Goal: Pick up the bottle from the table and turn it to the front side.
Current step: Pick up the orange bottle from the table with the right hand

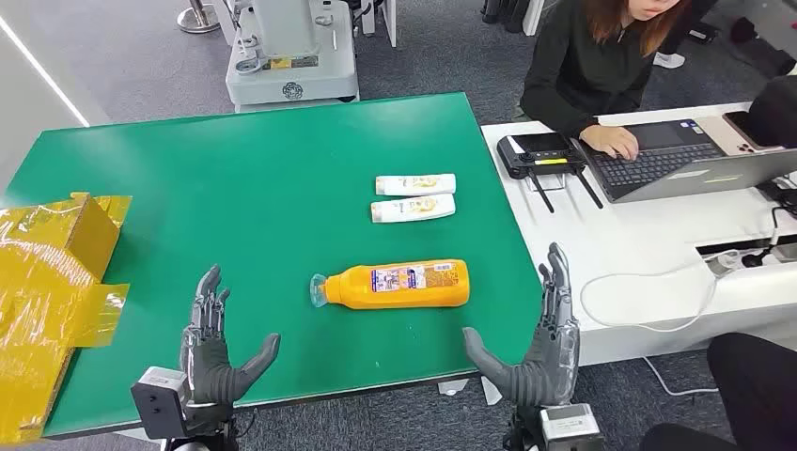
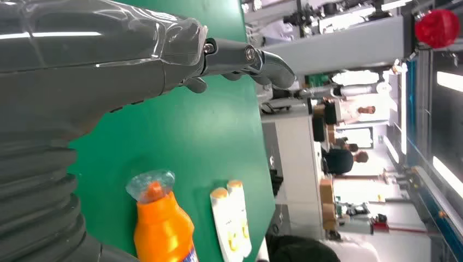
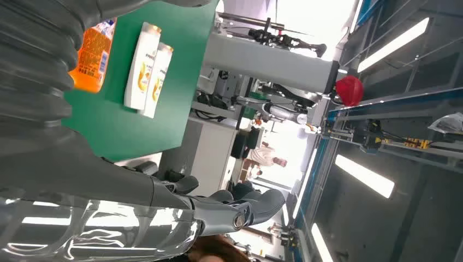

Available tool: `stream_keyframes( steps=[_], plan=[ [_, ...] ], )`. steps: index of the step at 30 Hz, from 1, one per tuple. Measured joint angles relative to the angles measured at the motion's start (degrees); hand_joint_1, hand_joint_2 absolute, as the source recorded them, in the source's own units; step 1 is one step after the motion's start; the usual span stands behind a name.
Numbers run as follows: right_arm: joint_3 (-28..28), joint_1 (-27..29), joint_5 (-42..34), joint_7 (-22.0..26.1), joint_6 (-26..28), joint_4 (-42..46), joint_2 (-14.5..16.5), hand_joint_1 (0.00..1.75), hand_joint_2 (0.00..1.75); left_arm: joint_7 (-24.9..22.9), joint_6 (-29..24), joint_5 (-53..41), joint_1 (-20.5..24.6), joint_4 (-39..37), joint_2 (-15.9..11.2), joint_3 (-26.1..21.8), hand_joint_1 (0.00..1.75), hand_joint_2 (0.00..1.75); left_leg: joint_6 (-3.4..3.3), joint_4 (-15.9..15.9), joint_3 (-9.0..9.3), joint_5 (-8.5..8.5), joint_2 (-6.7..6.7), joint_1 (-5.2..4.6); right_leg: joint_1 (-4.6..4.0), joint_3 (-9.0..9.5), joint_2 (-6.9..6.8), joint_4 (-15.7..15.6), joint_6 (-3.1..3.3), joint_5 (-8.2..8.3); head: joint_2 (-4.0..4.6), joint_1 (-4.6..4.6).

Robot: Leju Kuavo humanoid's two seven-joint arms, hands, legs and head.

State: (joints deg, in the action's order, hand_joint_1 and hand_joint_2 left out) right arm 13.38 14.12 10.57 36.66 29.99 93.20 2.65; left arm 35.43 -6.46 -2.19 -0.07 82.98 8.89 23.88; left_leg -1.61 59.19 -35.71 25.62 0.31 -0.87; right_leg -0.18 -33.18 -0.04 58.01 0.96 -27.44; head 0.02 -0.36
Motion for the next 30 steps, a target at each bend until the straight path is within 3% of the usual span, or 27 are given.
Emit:
stream_keyframes(
  steps=[5,9,15,21,30],
  plan=[
    [0.35,-0.74,4.29,-2.92,1.61,-0.4,-1.6,0.0,1.75,-0.17,2.07,-0.26,1.57,-1.0,0.87,0.11,0.0,1.75,0.0,0.01,0.0,0.0,-0.02,-0.01,0.0,0.01,0.01,0.0,0.0,0.01,0.0,-0.01],
    [0.84,-3.34,15.16,-9.31,1.57,-1.48,-3.26,0.0,1.75,-0.15,3.99,-0.39,3.03,-2.03,1.3,0.51,0.0,1.75,0.0,0.03,0.01,0.0,-0.03,-0.01,0.0,0.01,0.02,0.0,0.01,0.02,0.0,0.0],
    [0.86,-9.32,25.43,-14.17,0.66,-6.4,-5.65,0.0,1.75,0.01,6.32,-0.59,4.74,-3.94,2.22,1.24,0.0,1.75,-0.01,0.03,0.01,-0.03,-0.05,-0.01,0.0,0.01,0.04,0.01,0.03,0.05,0.01,0.0],
    [2.7,-17.7,43.18,-22.35,0.38,-15.27,-7.22,0.0,1.75,0.42,7.89,-0.32,7.07,-6.22,2.84,1.62,0.0,1.75,-0.03,0.05,0.02,-0.06,-0.07,0.0,0.0,0.01,0.07,0.02,0.0,0.1,0.0,0.01],
    [7.19,-26.82,42.81,-26.84,-10.78,-27.05,-7.35,0.0,1.75,0.09,9.58,2.1,9.08,-8.63,2.96,2.22,0.0,1.75,-0.04,0.05,0.01,-0.07,-0.07,0.0,0.0,0.01,0.07,0.04,0.0,0.1,0.0,0.01]
  ],
)
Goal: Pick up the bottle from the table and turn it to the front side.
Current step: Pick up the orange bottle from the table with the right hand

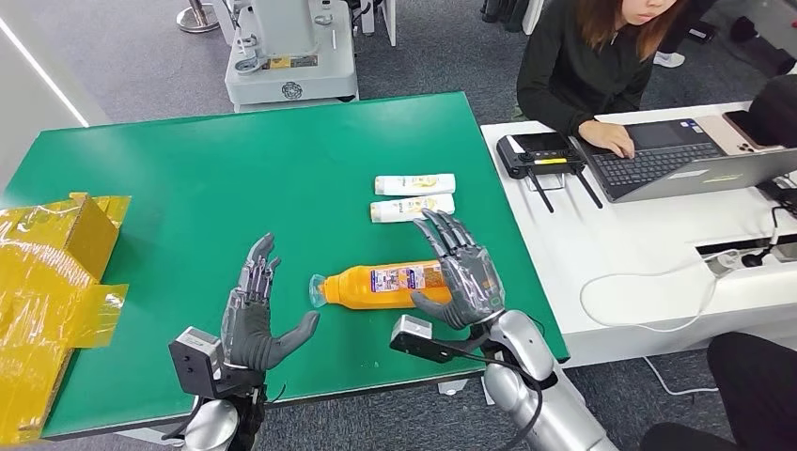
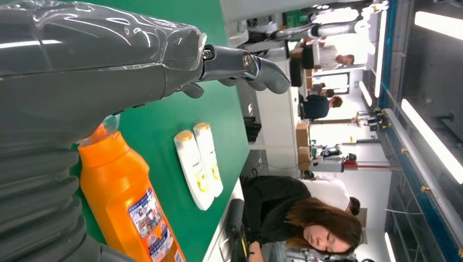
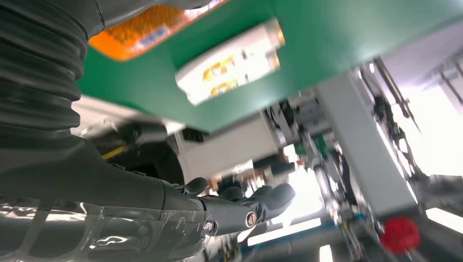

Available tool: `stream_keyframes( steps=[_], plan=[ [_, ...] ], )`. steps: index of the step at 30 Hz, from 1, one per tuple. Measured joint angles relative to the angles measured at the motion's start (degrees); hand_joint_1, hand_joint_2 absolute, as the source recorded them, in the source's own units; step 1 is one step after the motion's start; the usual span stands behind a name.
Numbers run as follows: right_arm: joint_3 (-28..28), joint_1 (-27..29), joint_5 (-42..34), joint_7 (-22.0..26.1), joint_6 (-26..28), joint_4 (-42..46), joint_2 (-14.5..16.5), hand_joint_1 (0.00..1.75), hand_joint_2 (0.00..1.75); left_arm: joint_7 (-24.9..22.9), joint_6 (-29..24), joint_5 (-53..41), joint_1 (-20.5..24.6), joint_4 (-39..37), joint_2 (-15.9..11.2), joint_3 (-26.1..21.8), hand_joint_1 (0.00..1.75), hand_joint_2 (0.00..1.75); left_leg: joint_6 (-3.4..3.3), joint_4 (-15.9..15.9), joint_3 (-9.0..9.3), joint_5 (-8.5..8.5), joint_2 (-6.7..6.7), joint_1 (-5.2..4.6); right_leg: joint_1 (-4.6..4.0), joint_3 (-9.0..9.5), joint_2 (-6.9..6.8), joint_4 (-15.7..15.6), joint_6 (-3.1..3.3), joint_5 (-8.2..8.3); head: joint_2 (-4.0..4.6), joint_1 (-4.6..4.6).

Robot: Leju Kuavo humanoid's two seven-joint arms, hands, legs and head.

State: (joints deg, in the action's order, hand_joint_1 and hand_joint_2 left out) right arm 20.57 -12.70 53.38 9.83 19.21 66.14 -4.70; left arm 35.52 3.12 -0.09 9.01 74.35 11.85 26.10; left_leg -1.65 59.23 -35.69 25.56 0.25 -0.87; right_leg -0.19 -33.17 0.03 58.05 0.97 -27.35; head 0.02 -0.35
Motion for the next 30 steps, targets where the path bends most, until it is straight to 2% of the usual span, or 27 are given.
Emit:
stream_keyframes(
  steps=[3,7,13,22,30],
  plan=[
    [0.13,-0.22,-0.06,-0.02,-0.14,-0.32,0.0,0.0,1.75,-0.04,0.08,0.12,0.04,-0.06,0.0,0.03,0.0,1.75,0.0,0.0,0.0,0.0,0.0,0.0,0.0,0.0,0.0,0.0,0.0,0.0,0.0,-0.01],
    [3.54,-6.18,-4.42,1.1,-2.82,-9.04,0.27,0.0,1.75,-1.0,1.04,2.22,0.27,-1.7,-0.24,0.6,0.0,1.75,0.0,0.0,-0.01,0.0,0.04,0.0,0.0,0.0,-0.03,0.0,0.0,0.0,0.0,-0.01],
    [5.52,-8.58,-5.65,0.45,-4.81,-13.73,0.31,0.0,1.75,-2.63,3.58,5.31,0.57,-3.01,-0.46,0.61,0.0,1.75,0.0,0.0,-0.01,0.0,0.03,0.0,0.0,0.0,-0.03,0.0,0.0,0.0,0.0,-0.01],
    [9.03,-10.51,-1.0,-6.18,-11.35,-17.27,-0.16,0.0,1.75,-4.17,7.55,9.83,1.27,-4.77,-0.74,0.59,0.0,1.75,0.0,0.01,-0.01,0.0,0.03,0.0,0.0,-0.01,-0.03,0.0,0.0,0.0,0.0,-0.01],
    [12.73,-13.18,1.73,-7.12,-16.77,-20.42,-1.8,0.0,1.75,-5.37,11.28,14.67,1.63,-6.45,-1.14,0.59,0.0,1.75,0.0,0.01,-0.01,0.0,0.03,0.0,0.0,-0.01,-0.03,0.0,0.0,0.0,0.0,-0.01]
  ],
)
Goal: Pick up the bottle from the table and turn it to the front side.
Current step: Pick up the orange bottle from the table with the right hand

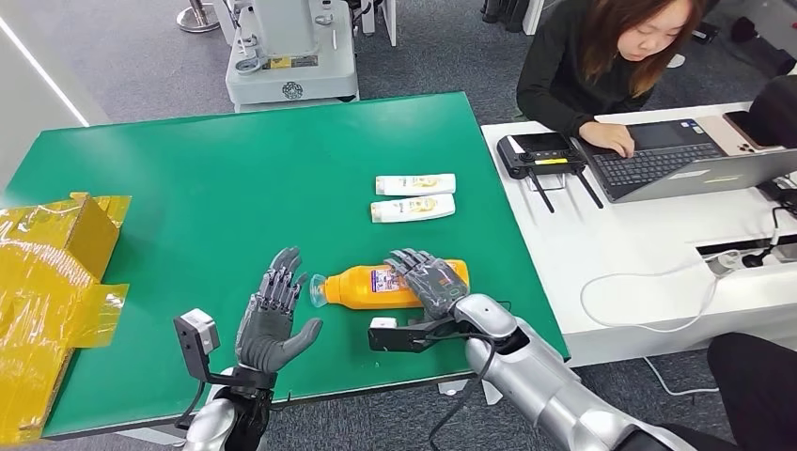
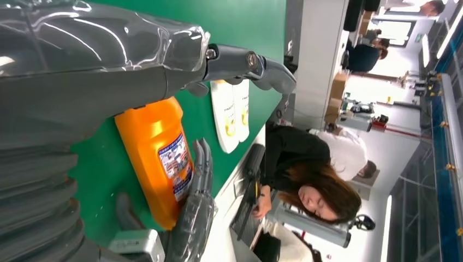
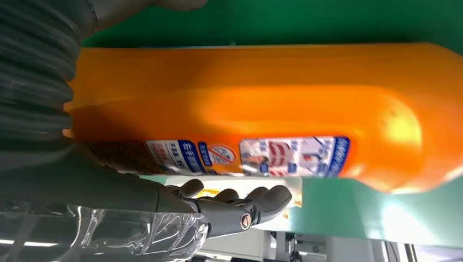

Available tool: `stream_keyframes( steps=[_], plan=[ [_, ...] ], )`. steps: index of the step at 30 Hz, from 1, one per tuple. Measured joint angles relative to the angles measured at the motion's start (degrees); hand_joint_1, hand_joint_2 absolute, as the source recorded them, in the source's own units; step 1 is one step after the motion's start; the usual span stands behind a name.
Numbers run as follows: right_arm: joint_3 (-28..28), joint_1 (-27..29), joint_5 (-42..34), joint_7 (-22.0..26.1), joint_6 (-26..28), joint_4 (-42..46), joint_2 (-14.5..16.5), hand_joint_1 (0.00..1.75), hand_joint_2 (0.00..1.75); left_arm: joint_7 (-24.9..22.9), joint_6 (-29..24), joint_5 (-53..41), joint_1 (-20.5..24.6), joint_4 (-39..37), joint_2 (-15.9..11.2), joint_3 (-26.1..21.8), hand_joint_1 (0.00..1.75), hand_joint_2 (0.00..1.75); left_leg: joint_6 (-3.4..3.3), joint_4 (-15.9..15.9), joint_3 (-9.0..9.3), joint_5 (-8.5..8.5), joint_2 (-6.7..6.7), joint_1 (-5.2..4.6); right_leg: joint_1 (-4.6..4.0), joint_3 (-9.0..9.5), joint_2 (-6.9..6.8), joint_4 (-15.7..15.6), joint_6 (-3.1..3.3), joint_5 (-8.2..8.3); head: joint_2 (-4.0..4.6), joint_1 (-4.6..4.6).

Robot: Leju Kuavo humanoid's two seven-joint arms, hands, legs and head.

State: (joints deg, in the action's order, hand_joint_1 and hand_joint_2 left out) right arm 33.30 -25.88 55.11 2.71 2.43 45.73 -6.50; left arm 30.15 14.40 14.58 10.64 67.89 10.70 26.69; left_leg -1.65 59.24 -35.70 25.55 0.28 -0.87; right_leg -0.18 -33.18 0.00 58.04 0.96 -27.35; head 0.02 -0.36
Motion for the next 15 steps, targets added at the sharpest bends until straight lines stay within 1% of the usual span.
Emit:
stream_keyframes(
  steps=[6,13,14,15],
  plan=[
    [2.31,-1.83,2.41,-3.8,-5.46,-0.67,-1.92,0.0,1.75,-0.6,2.45,4.85,1.19,-2.44,-0.55,-0.01,0.0,1.75,0.0,0.01,0.07,0.0,-0.01,0.0,0.0,0.04,0.01,-0.01,0.0,0.0,0.0,0.01],
    [3.64,-2.48,3.96,-6.6,-7.52,-0.64,-3.58,0.0,1.75,-0.65,2.87,6.28,2.11,-5.0,-0.74,0.0,0.0,1.75,-0.02,0.01,0.28,-0.01,-0.01,0.0,0.0,0.3,0.0,-0.04,-0.01,0.0,0.0,0.01],
    [3.74,-2.54,4.08,-6.82,-7.61,-0.68,-3.72,0.03,1.75,-0.69,2.93,6.43,2.17,-5.25,-0.74,0.0,0.0,1.75,-0.03,0.01,0.31,-0.01,-0.01,0.0,0.0,0.33,0.0,-0.06,-0.02,0.0,0.0,0.01],
    [3.83,-2.6,4.13,-7.0,-7.79,-0.77,-3.8,0.2,1.75,-0.76,3.04,6.6,2.21,-5.46,-0.74,-0.01,0.0,1.75,-0.04,0.01,0.34,-0.02,0.0,0.0,0.0,0.37,0.0,-0.07,-0.03,0.01,0.0,0.01]
  ],
)
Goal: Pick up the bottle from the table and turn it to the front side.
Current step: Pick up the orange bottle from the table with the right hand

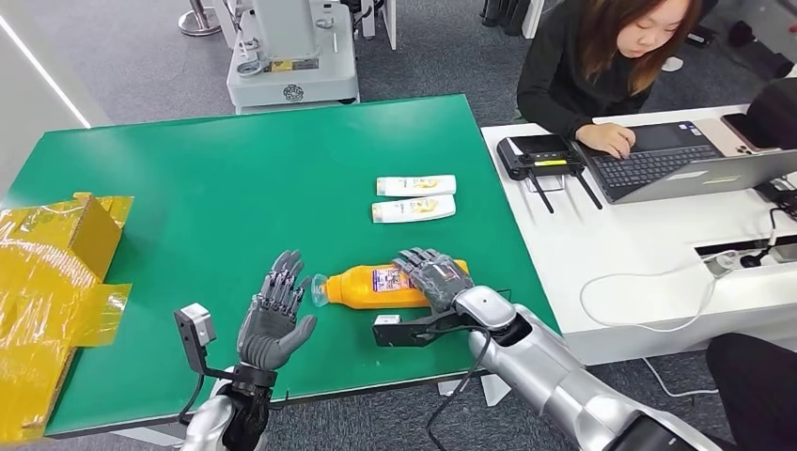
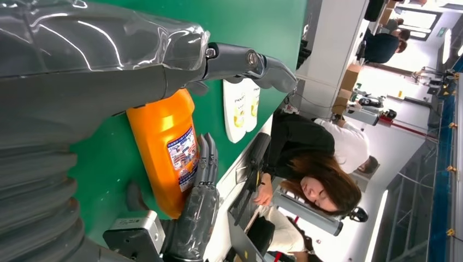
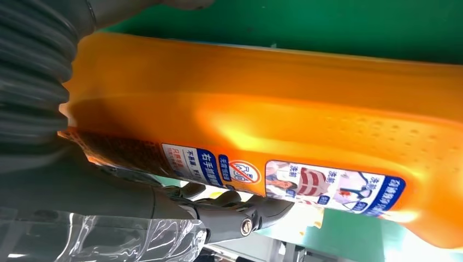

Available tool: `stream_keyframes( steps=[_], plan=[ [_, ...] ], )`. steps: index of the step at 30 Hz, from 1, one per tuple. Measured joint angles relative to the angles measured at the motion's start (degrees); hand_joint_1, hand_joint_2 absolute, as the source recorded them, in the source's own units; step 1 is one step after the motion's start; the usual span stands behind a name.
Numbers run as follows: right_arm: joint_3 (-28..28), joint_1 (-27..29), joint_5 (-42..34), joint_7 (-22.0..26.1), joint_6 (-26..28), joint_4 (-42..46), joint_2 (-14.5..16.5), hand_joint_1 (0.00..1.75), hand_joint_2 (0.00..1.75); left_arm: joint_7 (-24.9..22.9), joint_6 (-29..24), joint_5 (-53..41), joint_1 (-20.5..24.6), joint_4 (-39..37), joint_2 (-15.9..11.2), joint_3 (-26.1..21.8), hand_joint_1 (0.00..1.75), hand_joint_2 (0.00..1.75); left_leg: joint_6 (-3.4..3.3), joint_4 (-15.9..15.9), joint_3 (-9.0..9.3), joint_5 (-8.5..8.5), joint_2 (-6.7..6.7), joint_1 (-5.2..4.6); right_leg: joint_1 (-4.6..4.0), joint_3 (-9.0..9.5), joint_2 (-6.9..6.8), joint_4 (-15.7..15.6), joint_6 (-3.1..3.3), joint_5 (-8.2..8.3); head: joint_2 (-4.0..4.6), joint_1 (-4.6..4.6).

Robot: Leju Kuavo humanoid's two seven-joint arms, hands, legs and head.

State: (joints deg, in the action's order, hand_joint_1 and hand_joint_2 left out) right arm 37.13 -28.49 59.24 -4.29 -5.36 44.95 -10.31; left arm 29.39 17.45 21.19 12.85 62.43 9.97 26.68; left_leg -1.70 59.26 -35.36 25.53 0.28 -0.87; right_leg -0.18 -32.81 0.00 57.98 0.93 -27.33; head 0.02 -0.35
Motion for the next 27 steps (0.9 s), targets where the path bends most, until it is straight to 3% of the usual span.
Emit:
stream_keyframes(
  steps=[1,3,4,5,8,19,23,27],
  plan=[
    [0.07,-0.09,0.05,-0.14,-0.28,-0.13,-0.05,0.45,1.75,-0.09,0.15,0.15,0.02,-0.19,0.01,0.0,0.0,1.75,-0.02,0.0,0.03,-0.01,0.0,0.0,0.0,0.04,0.0,-0.01,-0.02,0.01,0.0,0.0],
    [0.24,-0.26,0.17,-0.36,-1.13,-0.4,-0.11,1.11,1.75,-0.41,0.47,0.33,0.02,-0.46,0.02,-0.01,0.0,1.75,-0.06,0.0,0.11,-0.04,-0.01,0.0,0.0,0.14,0.01,-0.05,-0.08,0.05,0.0,-0.01],
    [0.36,-0.31,0.28,-0.44,-1.48,-0.53,-0.15,1.32,1.75,-0.56,0.56,0.36,0.03,-0.54,0.02,-0.01,0.0,1.75,-0.06,0.0,0.15,-0.04,-0.01,0.0,0.0,0.19,0.01,-0.07,-0.11,0.07,0.0,-0.01],
    [0.45,-0.36,0.44,-0.53,-1.73,-0.68,-0.22,1.47,1.75,-0.68,0.62,0.34,0.03,-0.58,0.03,-0.01,0.0,1.75,-0.07,-0.01,0.18,-0.04,-0.02,0.0,0.0,0.23,0.02,-0.08,-0.13,0.08,0.0,-0.01],
    [0.56,-0.69,0.91,-0.84,-2.08,-1.21,-0.45,1.69,1.75,-0.81,0.71,0.24,0.05,-0.66,0.04,-0.02,0.0,1.75,-0.16,0.0,0.21,-0.09,0.0,-0.01,0.0,0.26,-0.01,-0.1,-0.21,0.14,0.0,0.0],
    [1.61,-3.38,-0.03,1.06,-2.87,-4.5,0.15,1.75,1.75,-0.82,0.91,0.25,0.73,-1.42,0.13,-0.37,0.0,1.75,-0.24,0.0,0.31,-0.15,-0.09,-0.01,0.0,0.39,0.06,-0.14,-0.29,0.23,0.0,-0.01],
    [1.84,-3.18,-2.14,4.51,2.95,-5.55,0.66,1.75,1.75,-0.28,0.3,0.33,0.72,-1.58,0.02,-0.46,0.0,1.75,-0.24,-0.01,0.31,-0.16,-0.09,0.0,-0.01,0.39,0.06,-0.14,-0.23,0.29,0.0,-0.01],
    [-0.23,-0.52,-9.59,10.97,9.79,-4.79,0.93,1.75,1.75,1.5,-1.5,-0.22,0.21,-1.77,-0.25,-0.48,0.0,1.75,-0.24,0.0,0.26,-0.2,-0.04,0.01,-0.01,0.37,0.0,-0.13,-0.23,0.31,0.0,-0.01]
  ],
)
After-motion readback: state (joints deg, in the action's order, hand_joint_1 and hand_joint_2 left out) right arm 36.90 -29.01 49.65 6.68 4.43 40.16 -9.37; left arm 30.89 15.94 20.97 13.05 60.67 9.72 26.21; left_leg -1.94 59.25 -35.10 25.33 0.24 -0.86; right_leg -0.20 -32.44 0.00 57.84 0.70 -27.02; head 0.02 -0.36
